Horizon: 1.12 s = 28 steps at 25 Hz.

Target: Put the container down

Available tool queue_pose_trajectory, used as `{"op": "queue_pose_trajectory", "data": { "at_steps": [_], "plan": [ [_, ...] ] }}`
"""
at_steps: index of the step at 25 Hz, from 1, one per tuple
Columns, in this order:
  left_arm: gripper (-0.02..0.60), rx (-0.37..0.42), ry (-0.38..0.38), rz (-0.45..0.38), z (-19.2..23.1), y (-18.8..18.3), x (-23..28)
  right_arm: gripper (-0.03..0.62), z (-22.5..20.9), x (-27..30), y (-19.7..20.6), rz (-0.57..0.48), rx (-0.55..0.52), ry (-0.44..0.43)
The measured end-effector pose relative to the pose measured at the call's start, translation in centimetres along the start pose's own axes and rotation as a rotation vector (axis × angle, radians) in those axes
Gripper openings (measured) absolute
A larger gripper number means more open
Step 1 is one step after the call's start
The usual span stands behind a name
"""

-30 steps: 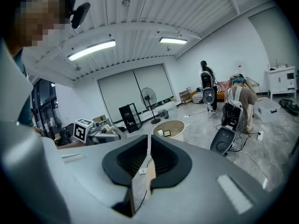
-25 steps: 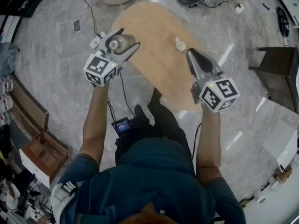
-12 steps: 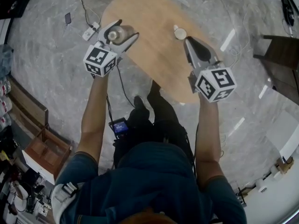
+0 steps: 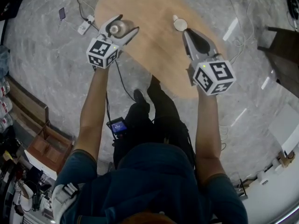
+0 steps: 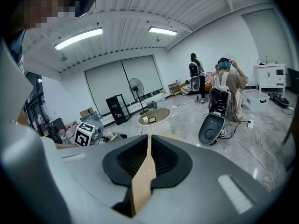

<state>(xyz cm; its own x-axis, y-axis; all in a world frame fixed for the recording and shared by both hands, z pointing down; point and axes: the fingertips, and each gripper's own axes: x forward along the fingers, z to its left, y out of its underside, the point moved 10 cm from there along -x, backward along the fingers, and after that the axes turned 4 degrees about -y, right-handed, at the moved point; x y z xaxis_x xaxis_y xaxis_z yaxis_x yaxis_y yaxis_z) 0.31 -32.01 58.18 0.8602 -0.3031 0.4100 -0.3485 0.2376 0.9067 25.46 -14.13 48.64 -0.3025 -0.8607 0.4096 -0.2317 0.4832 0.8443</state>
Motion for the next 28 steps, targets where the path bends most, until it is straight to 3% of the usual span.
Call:
{"op": "queue_pose_trajectory", "data": {
  "at_steps": [14,28],
  "plan": [
    [0.341,-0.059,0.000,0.080,0.8,7.1,5.2,0.012,-2.6,1.2,3.2,0.040,0.044,0.018],
    [0.341,-0.094,0.004,0.230,1.8,15.1,9.2,0.011,-4.1,2.7,6.1,0.078,0.084,0.026]
  ]
}}
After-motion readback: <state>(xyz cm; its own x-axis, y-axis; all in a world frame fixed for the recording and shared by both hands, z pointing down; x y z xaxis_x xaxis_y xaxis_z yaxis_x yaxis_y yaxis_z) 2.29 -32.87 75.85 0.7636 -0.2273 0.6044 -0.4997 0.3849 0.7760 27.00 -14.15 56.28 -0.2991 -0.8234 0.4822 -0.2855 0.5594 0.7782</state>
